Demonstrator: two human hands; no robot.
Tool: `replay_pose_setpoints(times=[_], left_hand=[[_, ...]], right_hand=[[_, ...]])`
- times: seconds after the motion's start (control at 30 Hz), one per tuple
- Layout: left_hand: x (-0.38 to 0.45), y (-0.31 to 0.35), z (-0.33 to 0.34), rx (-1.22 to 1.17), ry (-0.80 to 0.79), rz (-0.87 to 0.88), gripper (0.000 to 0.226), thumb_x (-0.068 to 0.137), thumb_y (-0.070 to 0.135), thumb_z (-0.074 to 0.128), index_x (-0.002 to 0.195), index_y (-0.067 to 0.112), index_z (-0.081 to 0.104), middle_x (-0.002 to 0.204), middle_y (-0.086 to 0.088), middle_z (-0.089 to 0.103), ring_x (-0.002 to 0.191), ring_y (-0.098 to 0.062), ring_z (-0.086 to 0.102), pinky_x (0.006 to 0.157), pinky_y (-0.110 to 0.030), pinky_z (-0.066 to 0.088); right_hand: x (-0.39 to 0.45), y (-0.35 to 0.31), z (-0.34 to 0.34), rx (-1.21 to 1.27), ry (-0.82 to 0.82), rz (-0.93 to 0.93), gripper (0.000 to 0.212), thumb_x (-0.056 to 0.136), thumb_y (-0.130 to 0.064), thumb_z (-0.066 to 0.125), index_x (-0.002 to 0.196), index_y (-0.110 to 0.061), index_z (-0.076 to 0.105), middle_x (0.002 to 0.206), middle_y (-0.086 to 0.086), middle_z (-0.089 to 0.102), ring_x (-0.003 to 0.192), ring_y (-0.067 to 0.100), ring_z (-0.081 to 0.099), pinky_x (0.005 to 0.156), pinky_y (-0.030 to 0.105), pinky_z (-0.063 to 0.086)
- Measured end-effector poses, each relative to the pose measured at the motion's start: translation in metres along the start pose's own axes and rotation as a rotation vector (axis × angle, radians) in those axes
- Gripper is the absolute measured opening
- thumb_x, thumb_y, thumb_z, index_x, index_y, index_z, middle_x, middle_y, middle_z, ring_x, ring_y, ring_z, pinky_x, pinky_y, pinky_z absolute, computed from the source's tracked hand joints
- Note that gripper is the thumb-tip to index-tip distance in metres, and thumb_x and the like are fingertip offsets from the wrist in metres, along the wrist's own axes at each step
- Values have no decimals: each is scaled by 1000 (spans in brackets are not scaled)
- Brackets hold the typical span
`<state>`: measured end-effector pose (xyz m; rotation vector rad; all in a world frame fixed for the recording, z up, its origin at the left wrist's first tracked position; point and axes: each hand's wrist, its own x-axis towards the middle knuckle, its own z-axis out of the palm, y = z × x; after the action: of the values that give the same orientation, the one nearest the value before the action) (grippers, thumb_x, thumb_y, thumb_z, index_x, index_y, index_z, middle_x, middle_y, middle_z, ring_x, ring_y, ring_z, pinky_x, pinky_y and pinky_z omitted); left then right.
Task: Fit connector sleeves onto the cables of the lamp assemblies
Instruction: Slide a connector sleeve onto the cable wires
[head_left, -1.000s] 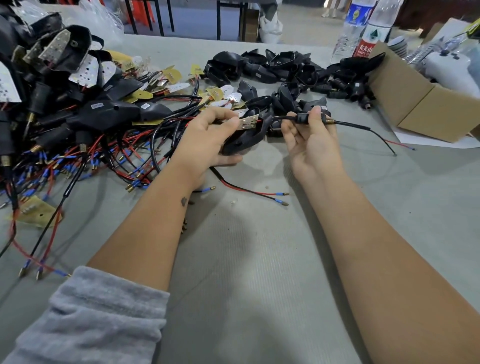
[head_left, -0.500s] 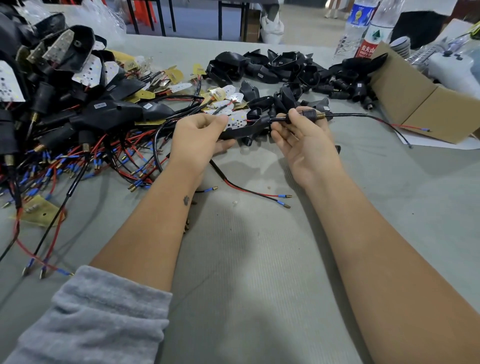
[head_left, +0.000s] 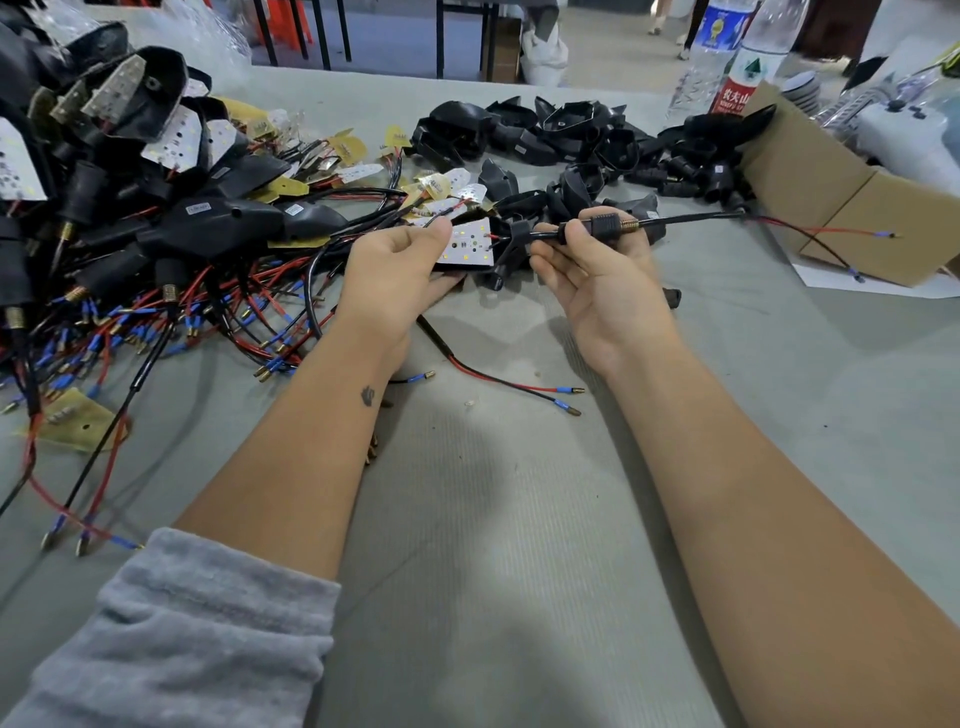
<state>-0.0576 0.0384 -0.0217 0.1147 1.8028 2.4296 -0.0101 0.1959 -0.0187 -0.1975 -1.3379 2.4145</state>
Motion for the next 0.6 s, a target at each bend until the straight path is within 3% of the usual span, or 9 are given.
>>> replay_pose_setpoints(times=[0.1,0.2,0.3,0.4,0.6], left_hand=[[1,-1,0,23,0,6,24,97,16,58,76,7,56,96,-14,68,95,-28,69,70,-29,59],[0,-3,1,56,12,32,23,96,16,60,76,7,54,98,-20,59,100,-36,67,68,-30,59],[0,-2,1,46,56,47,24,93,13,65,72,5,56,89,-16,61,86,-25,70,67,-31,60],[0,-1,0,14,57,42,25,90,11,69,70,7,54,89,-16,63,89,-26,72,67,-32,60],[-2,-1,0,-59,41,29,27,87,6,70,67,10,52,93,-19,66,96,-32,70,66,-34,59]], right_hand=[[-1,-1,0,20,-7,-9,15,97,1,51,98,-14,48,89,16,67,75,23,67,74,29,58],[0,-1,1,28,3,2,12,98,-1,50,97,-13,48,88,15,68,74,23,67,73,29,58],[1,-2,2,43,36,50,3,101,-13,50,102,-11,50,89,17,66,74,24,68,72,29,59],[2,-4,3,63,58,111,26,104,-30,41,109,-8,52,87,15,65,74,24,67,72,29,58],[-2,-3,4,-78,42,113,39,106,-36,34,90,-14,62,78,7,63,67,17,60,73,29,54]])
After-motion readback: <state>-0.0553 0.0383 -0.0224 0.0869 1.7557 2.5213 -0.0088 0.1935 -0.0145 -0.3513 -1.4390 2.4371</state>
